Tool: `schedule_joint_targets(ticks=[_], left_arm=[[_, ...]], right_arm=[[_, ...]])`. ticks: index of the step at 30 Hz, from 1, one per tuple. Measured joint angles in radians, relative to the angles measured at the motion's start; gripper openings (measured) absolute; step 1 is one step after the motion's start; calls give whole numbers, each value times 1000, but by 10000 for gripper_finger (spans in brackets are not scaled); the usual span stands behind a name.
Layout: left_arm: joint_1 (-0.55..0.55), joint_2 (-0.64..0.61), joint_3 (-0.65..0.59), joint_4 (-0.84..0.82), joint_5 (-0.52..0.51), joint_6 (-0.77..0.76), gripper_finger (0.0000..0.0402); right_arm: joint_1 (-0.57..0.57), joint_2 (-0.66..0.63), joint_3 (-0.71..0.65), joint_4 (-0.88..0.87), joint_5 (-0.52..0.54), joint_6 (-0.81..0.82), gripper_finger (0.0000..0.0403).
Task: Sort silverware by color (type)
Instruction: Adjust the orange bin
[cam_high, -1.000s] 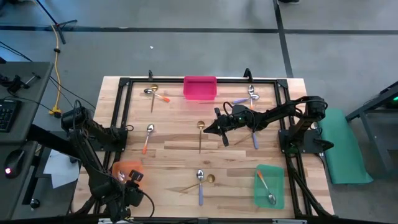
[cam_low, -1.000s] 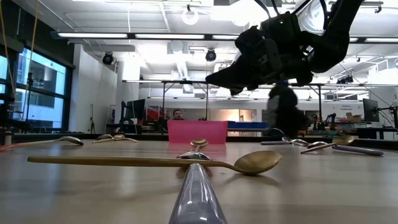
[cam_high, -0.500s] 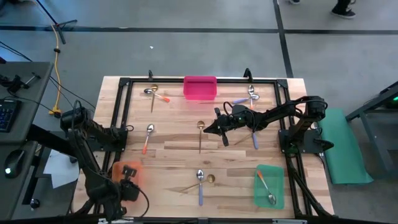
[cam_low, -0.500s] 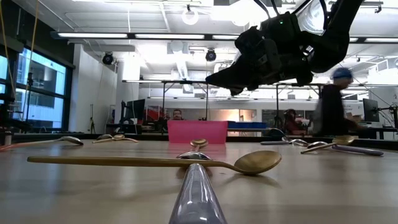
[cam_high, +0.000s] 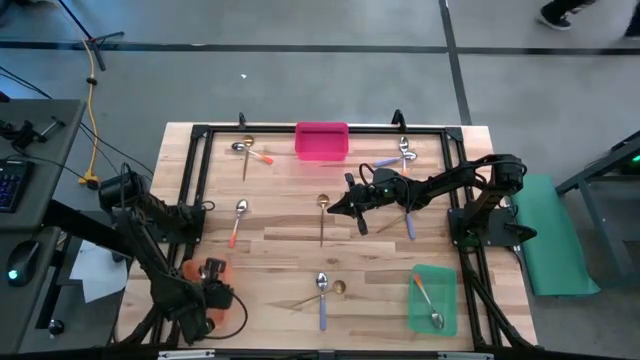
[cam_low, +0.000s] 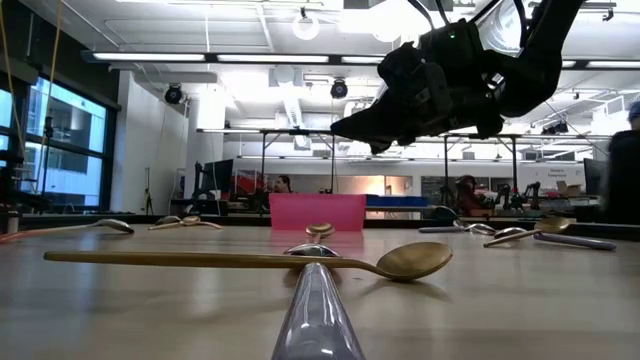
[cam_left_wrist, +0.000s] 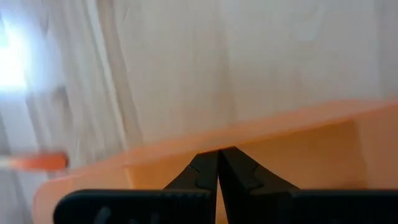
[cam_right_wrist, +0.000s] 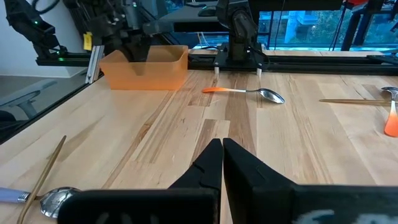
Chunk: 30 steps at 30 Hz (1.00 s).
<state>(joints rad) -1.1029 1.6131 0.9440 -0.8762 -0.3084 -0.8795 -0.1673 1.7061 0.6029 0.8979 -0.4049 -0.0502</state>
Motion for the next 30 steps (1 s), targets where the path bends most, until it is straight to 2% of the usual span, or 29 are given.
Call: schedule_joint_targets(ticks=[20, 30], left_arm=[[103, -2, 0, 198, -39, 210, 0], [111, -96, 0, 154, -28, 212, 0]], right_arm=[[0, 0, 0, 0, -3, -2, 0], [0, 0, 0, -2, -2, -2, 0]])
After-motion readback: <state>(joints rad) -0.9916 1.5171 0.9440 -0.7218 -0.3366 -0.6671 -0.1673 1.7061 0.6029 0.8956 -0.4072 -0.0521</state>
